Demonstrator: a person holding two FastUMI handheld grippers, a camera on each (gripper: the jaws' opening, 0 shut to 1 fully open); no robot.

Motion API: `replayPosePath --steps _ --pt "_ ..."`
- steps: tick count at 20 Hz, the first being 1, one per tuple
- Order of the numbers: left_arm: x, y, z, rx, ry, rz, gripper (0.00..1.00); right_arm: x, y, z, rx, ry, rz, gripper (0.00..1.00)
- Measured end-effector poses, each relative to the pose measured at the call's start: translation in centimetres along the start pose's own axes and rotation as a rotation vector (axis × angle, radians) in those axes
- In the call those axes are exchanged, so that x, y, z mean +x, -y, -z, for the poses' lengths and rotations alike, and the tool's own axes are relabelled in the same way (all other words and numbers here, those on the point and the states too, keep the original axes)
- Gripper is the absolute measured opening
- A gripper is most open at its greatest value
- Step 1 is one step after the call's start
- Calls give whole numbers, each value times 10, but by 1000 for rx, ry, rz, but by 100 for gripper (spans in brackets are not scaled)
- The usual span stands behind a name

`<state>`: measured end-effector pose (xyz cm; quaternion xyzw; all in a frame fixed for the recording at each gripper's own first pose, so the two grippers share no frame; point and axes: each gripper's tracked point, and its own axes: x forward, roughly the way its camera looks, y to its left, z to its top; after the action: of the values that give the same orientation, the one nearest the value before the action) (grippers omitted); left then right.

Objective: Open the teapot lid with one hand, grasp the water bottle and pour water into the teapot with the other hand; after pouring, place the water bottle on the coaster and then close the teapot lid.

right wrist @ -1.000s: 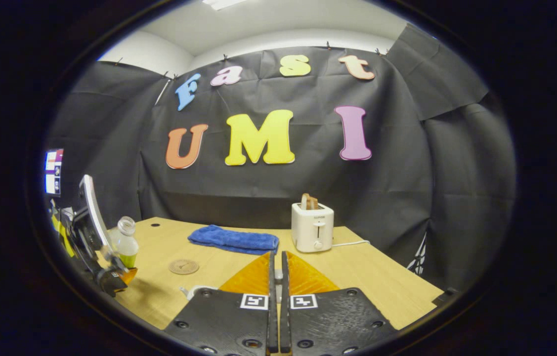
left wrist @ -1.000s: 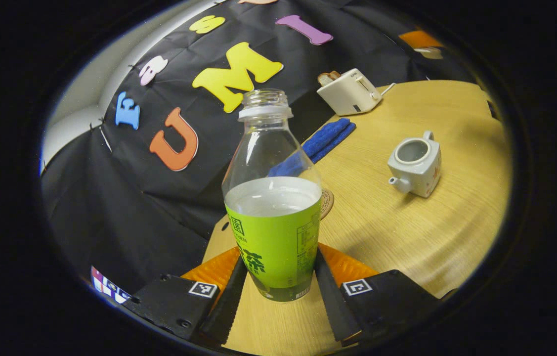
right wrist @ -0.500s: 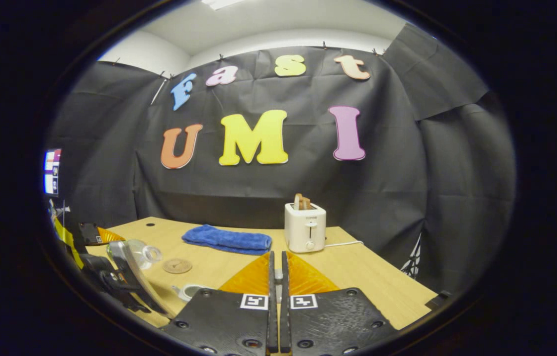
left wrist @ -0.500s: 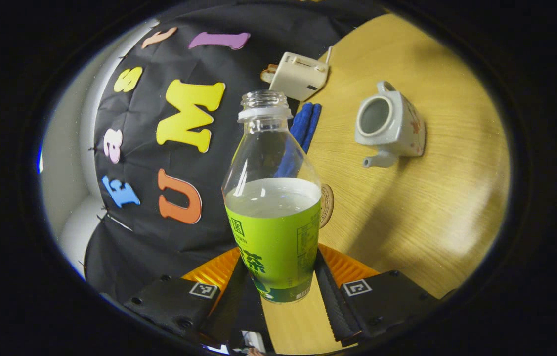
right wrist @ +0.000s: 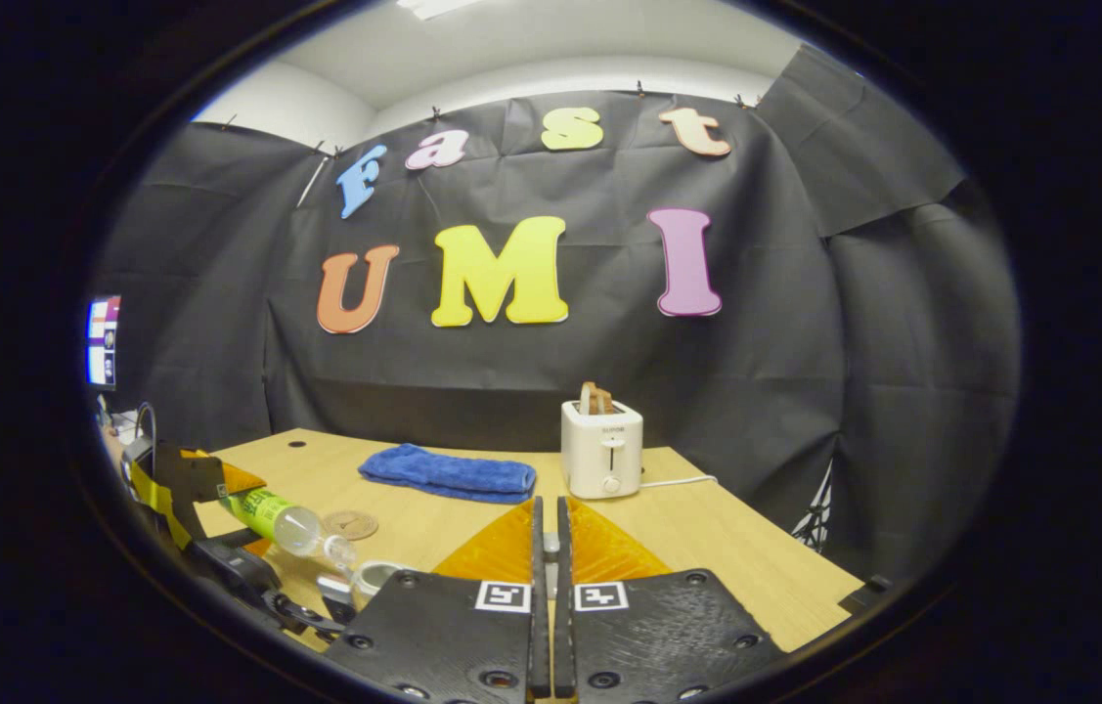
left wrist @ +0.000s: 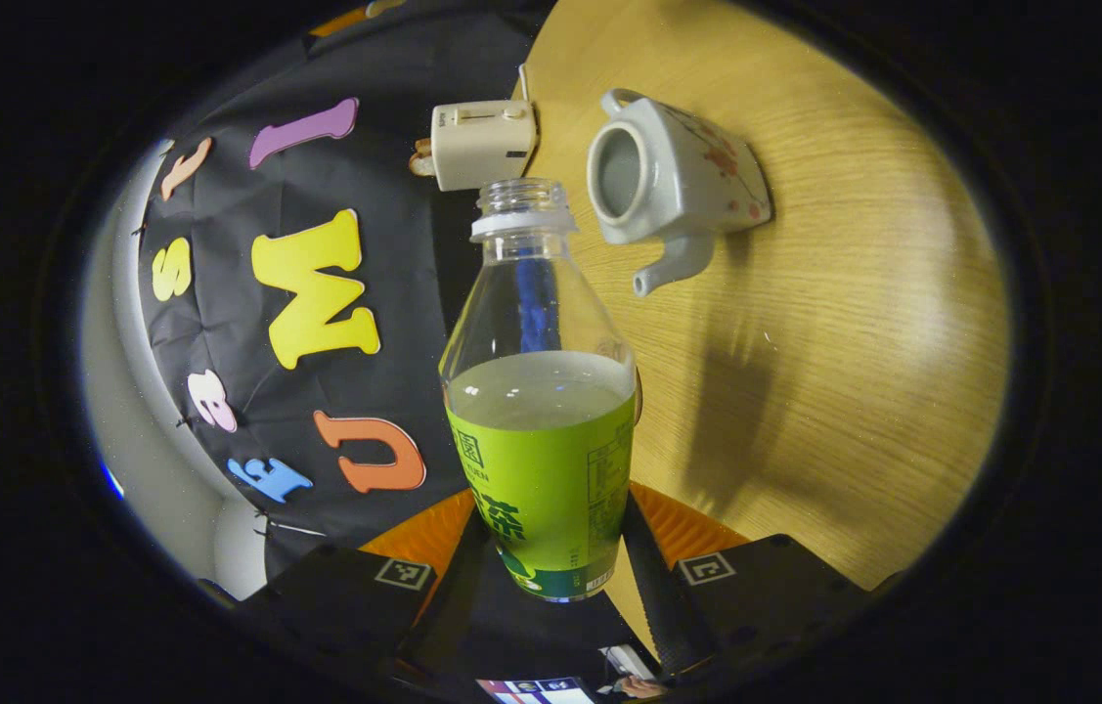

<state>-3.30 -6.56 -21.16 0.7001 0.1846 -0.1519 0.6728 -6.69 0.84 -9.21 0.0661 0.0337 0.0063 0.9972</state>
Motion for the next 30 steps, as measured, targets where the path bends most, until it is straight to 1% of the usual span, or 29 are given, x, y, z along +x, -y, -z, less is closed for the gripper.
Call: replayPosePath --steps 7,13,23,25,26,29,30 --pt "0 -14 -6 173 -30 -36 76 0 3 1 -1 -3 5 1" --pt "-2 -31 -11 300 -42 -79 76 1 2 2 10 -12 -5 2" --pt "-7 -54 -13 433 -68 -142 76 -1 6 0 20 -11 -11 1" --pt "-7 -59 -14 464 -77 -158 73 -1 6 1 20 -12 -11 1" --pt "-6 -60 -14 477 -80 -159 76 0 7 1 21 -13 -10 1" --pt "-7 -64 -13 507 -86 -175 76 0 7 2 22 -17 -11 2" --pt "-8 -64 -16 517 -85 -181 78 0 7 3 22 -18 -12 2"
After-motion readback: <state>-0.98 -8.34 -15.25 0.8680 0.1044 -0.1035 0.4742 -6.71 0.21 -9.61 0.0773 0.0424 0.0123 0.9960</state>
